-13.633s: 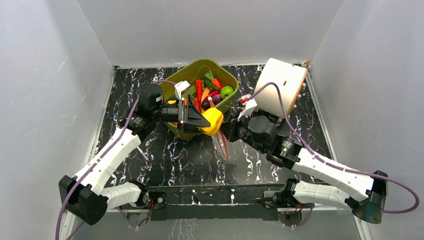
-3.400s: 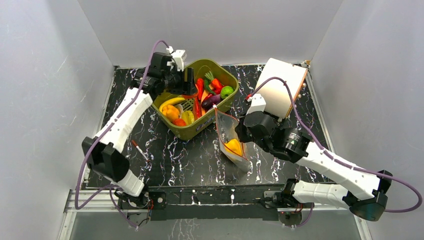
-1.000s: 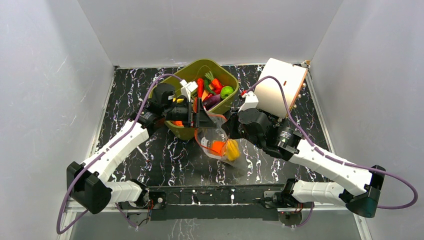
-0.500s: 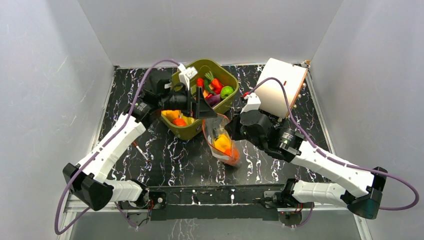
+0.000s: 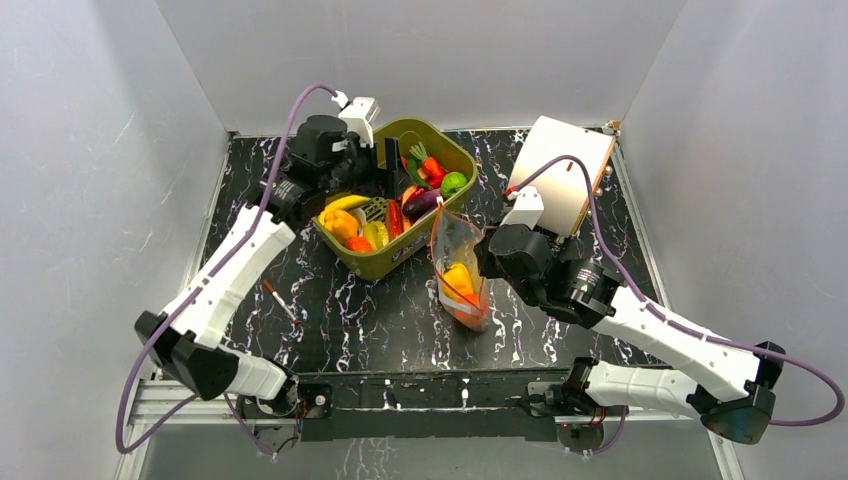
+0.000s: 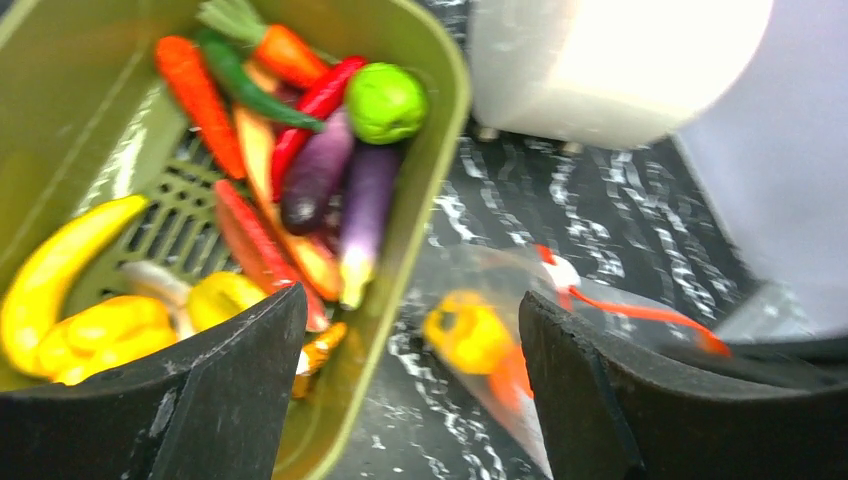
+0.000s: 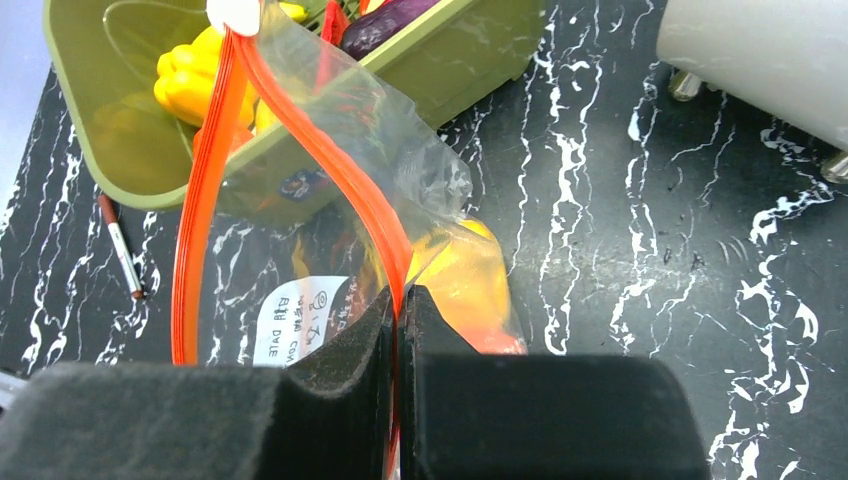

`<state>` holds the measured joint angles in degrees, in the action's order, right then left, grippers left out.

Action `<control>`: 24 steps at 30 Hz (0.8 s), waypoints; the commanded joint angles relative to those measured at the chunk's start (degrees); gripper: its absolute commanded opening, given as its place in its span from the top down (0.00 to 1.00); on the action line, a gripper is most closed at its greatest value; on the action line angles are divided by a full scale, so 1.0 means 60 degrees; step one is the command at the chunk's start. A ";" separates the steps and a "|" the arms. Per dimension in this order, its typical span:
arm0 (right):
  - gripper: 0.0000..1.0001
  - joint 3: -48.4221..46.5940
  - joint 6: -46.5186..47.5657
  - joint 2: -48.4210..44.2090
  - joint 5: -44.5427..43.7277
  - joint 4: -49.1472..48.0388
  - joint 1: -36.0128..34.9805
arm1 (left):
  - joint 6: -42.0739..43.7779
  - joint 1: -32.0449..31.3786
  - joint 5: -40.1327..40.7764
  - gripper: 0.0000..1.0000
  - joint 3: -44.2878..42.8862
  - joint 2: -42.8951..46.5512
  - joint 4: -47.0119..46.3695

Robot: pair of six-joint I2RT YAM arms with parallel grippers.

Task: Place the food in the zip-top bag and seal the zipper
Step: Pick up the fake vegetable from the bin.

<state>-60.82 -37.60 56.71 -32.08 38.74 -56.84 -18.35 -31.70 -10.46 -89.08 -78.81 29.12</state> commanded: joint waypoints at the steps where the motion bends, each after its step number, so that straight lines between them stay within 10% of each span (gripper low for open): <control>1: 1.00 -0.0341 0.0119 -0.0296 -0.0887 -0.0344 0.0010 | 0.0506 -0.0003 0.2344 0.27 -0.0309 -0.0682 -0.0063; 13: 1.00 -0.0360 0.0350 -0.0688 -0.0701 -0.0567 0.0010 | -0.1295 0.0324 0.2592 0.54 -0.1203 -0.3814 -0.1396; 24: 1.00 -0.0228 0.0374 -0.0977 -0.0288 -0.0622 0.0010 | -0.1785 0.0365 0.2858 0.44 -0.2887 -0.6486 -0.1750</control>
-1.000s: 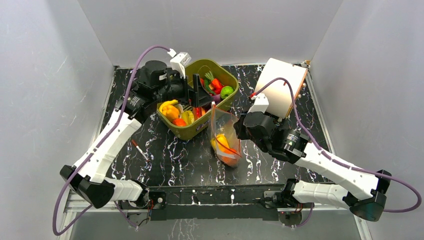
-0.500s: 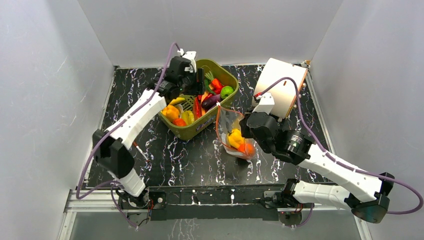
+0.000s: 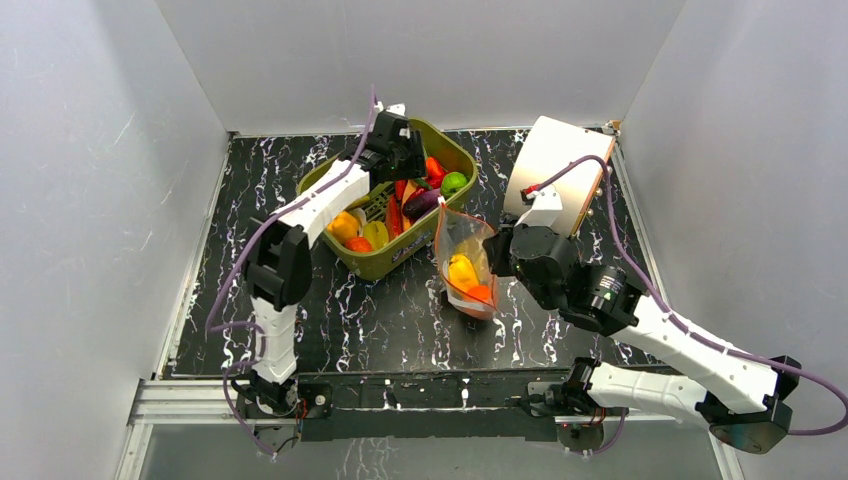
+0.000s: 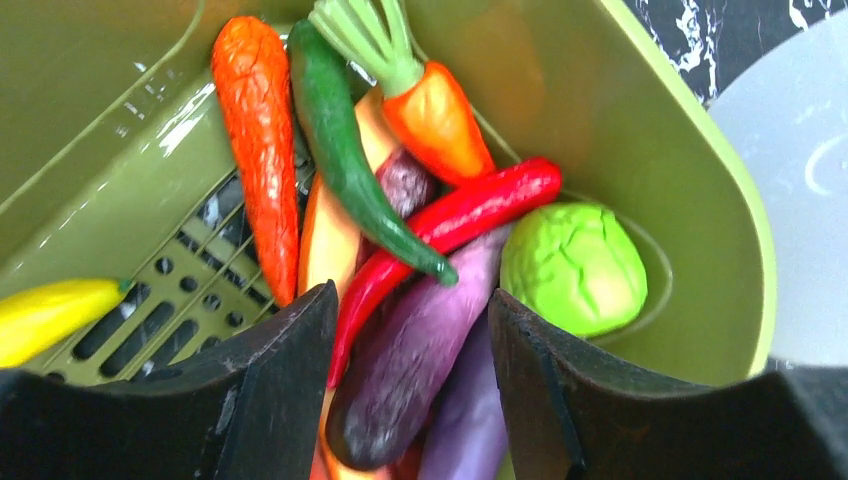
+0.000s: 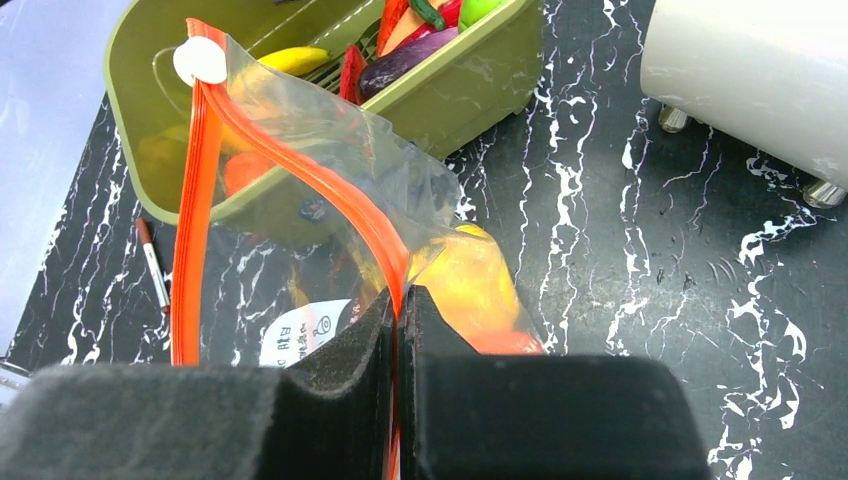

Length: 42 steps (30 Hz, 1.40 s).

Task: Place the food in the zip-top bag and seal the zipper
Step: Pick up the fake vegetable from the bin.

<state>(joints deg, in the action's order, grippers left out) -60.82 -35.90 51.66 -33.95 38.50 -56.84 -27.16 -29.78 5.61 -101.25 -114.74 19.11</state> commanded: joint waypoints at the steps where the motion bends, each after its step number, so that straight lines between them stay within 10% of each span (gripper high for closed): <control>1: 1.00 -0.0240 0.0114 -0.0181 0.0013 -0.0564 0.0010 | -0.0414 0.0044 0.0218 0.45 -0.0951 -0.0649 -0.0108; 18: 1.00 -0.0261 0.0148 -0.0857 -0.0208 -0.0352 0.0010 | -0.0813 0.0115 0.1410 0.48 -0.2597 -0.2945 0.0509; 33: 1.00 -0.0302 0.0173 -0.0838 -0.0375 -0.0334 0.0012 | -0.0267 0.0115 0.0988 1.00 -0.1878 -0.1877 0.0006; 42: 1.00 -0.0272 -0.0001 -0.0716 -0.0176 -0.0346 0.0010 | 0.0080 0.0122 0.0785 1.00 -0.1094 -0.0898 -0.0213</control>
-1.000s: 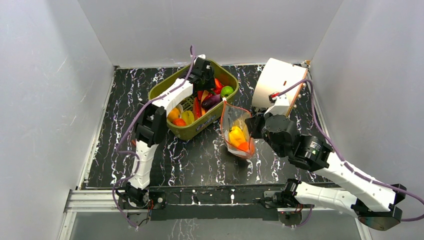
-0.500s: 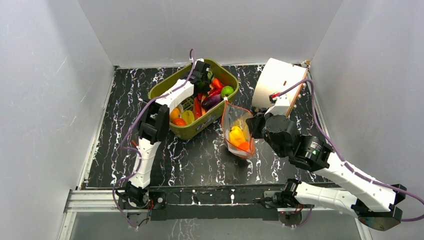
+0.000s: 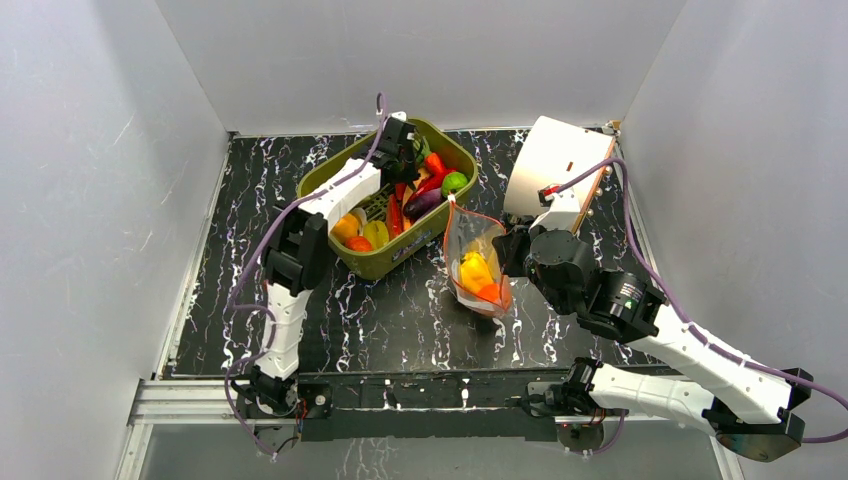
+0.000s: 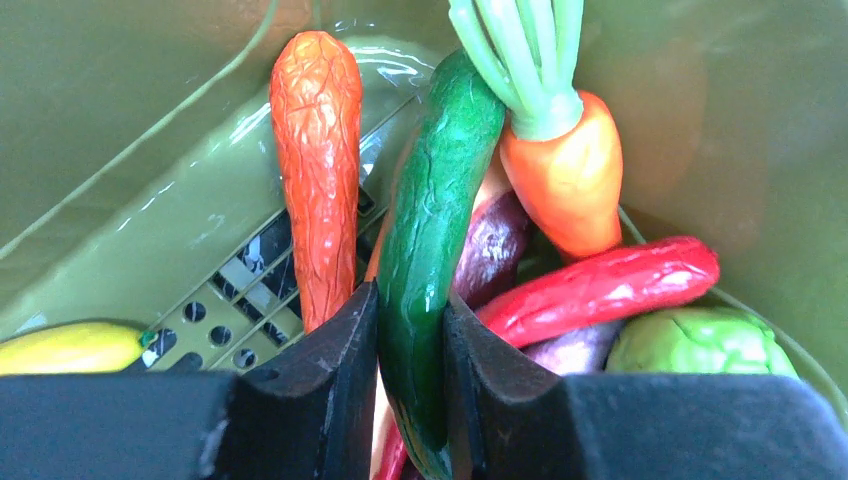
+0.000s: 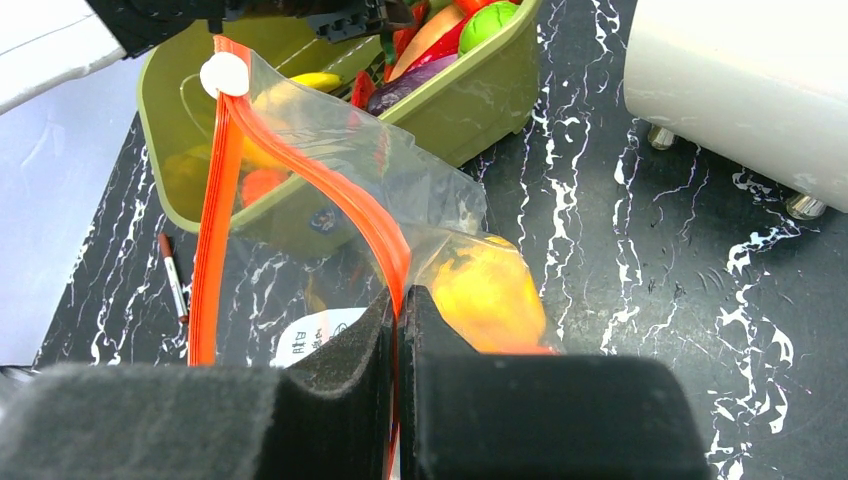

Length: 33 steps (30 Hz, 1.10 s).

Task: Place the food in the zip-top bag and seal the zipper
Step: Pick up the fake vegetable from the bin.

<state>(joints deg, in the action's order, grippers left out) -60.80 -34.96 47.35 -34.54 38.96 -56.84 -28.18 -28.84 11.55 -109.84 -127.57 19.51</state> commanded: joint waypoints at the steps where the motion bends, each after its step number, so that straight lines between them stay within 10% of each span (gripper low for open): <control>1: 1.00 -0.0238 -0.0186 0.0001 -0.0066 -0.0442 0.0010 | 0.0278 -0.0034 -0.0242 1.00 0.0464 0.1377 -0.0314; 33: 1.00 -0.0419 -0.1458 0.0390 0.0995 -0.0567 0.0010 | 0.0806 0.0002 -0.1740 1.00 0.3732 0.6645 0.0868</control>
<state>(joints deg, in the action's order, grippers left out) -62.06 -40.88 51.31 -29.17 39.22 -56.84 -23.09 -28.86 5.87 -86.08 -93.36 22.55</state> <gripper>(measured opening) 0.009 0.230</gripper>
